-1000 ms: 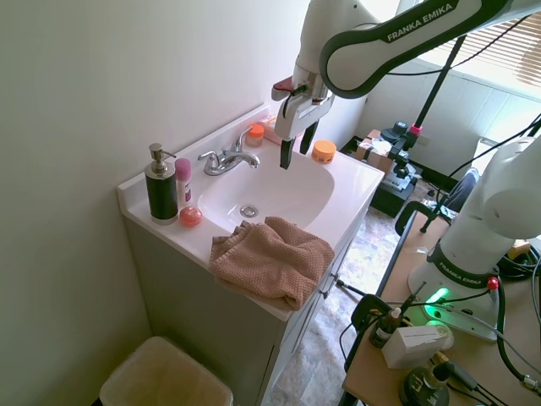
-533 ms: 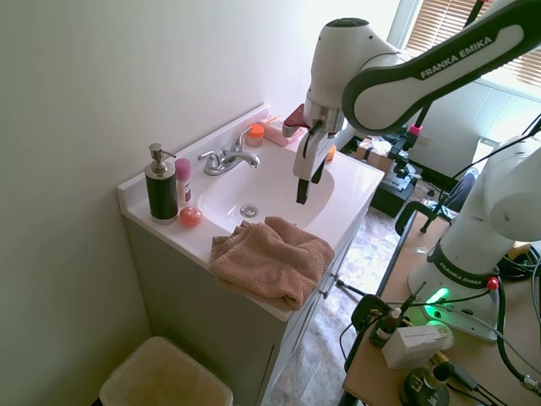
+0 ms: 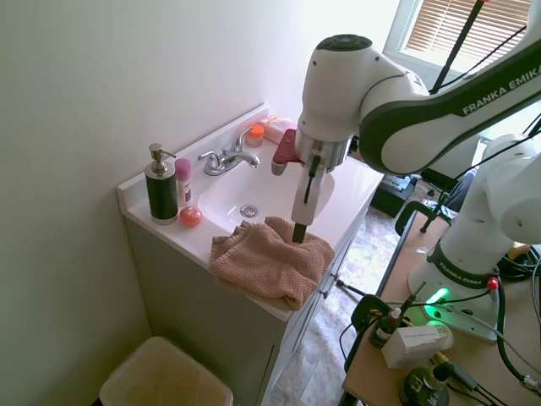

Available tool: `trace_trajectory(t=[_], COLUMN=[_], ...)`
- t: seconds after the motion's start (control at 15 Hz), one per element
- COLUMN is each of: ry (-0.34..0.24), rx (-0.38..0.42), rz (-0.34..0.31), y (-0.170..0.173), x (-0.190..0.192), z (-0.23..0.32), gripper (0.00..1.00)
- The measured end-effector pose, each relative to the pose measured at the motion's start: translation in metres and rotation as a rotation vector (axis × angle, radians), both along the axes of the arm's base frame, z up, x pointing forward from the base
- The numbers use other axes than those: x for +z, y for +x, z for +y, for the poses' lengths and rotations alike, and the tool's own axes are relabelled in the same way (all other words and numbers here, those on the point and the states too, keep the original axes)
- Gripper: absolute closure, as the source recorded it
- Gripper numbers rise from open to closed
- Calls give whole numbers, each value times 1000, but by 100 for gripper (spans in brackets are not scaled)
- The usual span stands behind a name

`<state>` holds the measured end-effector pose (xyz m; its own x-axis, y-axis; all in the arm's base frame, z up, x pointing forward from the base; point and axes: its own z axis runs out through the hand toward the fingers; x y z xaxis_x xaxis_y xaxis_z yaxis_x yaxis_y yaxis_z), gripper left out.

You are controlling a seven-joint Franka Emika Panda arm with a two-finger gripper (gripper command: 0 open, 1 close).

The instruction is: Wipe the sink

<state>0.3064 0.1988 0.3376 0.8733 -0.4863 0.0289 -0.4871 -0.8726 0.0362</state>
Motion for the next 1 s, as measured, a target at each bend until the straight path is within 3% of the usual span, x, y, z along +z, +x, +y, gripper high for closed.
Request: trace_trajectory(t=[0.53, 0.73, 1.0], ry=[-3, -4, -10], rx=[-2, -22, -39], rz=[-16, -30, -63], y=[-28, -22, 1], x=[-21, -32, -17], z=[50, 55, 49], gripper=[0, 0, 0])
